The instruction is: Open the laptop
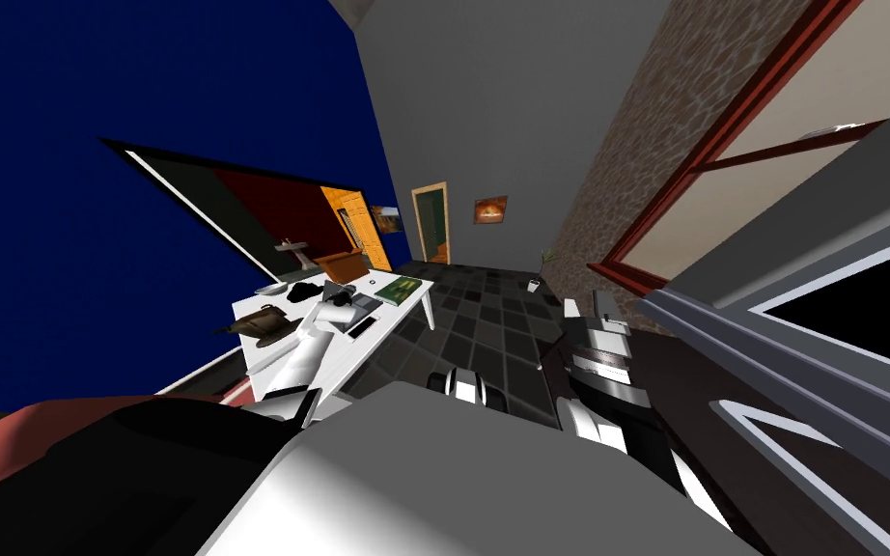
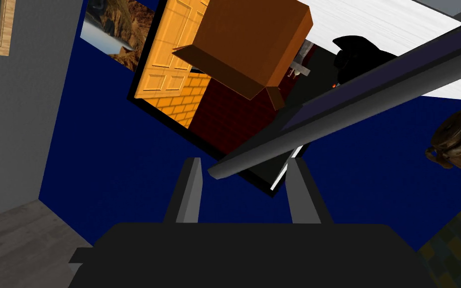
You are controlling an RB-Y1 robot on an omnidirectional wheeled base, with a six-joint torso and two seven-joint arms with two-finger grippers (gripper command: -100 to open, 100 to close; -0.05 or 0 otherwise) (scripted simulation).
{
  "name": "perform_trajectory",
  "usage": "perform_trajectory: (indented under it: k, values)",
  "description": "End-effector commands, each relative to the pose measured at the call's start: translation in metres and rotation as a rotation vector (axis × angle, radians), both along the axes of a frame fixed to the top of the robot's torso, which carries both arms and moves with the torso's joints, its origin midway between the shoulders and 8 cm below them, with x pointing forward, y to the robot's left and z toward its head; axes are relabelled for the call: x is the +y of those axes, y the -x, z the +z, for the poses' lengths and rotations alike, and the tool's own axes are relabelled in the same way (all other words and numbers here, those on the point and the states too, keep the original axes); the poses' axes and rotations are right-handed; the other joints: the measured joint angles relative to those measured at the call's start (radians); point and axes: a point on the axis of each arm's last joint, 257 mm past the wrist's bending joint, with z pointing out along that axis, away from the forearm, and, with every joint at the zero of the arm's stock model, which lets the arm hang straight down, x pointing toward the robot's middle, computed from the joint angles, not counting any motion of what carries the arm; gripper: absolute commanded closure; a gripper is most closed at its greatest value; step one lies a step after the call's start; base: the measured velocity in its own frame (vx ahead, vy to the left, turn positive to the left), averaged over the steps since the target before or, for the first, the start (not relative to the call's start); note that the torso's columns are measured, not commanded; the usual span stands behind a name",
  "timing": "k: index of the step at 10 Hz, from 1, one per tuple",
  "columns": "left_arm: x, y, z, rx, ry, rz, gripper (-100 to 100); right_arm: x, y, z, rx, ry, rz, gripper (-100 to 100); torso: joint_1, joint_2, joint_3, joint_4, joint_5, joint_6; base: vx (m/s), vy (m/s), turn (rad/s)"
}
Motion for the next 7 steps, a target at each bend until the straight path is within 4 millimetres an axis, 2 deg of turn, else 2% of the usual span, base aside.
perform_trajectory:
  k: [1, 5, 6, 7]
  values:
    - [0.013, 0.006, -0.02, 0.03, 0.017, 0.013, 100, 0.0, 0.0, 0.0, 0.0, 0.0, 0.0, 0, 0.001, 0.002, 0.001, 0.001, -0.001, -0.004, 0.011, -0.007, 0.0]
    - [0.027, 0.021, -0.047, 0.075, 0.049, 0.053, 100, 0.0, 0.0, 0.0, 0.0, 0.0, 0.0, 0, 0.014, 0.006, 0.004, 0.0, 0.006, -0.013, 0.001, -0.004, -0.012]
    - [0.037, 0.018, -0.041, 0.073, 0.026, 0.02, 100, 0.0, 0.0, 0.0, 0.0, 0.0, 0.0, 0, 0.016, 0.005, 0.003, -0.001, 0.008, -0.014, -0.001, -0.061, -0.259]
    - [0.047, 0.024, -0.046, 0.088, 0.022, 0.031, 100, 0.0, 0.0, 0.0, 0.0, 0.0, 0.0, 0, 0.012, 0.001, 0.001, -0.001, 0.006, -0.005, -0.007, -0.074, -0.182]
